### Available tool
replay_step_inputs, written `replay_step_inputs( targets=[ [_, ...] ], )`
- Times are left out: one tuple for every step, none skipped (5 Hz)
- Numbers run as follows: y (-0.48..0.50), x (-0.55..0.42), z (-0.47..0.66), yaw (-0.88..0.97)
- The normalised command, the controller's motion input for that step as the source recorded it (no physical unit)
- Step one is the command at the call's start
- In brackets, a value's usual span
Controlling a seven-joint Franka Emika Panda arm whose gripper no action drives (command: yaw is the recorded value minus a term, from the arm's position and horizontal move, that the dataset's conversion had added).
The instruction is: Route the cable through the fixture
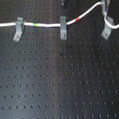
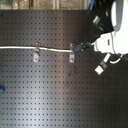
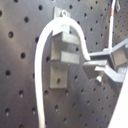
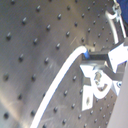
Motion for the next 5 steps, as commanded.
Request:
replay_step_inputs(
  targets=[
    [-0.236,-0.039,-0.32,0.00],
    [-0.082,-0.045,-0.13,0.00],
    [-0.013,-0.207,0.15,0.00],
    [0.135,-0.196,0.13,0.13],
    [0.168,-0.056,0.00,0.15]
  ],
)
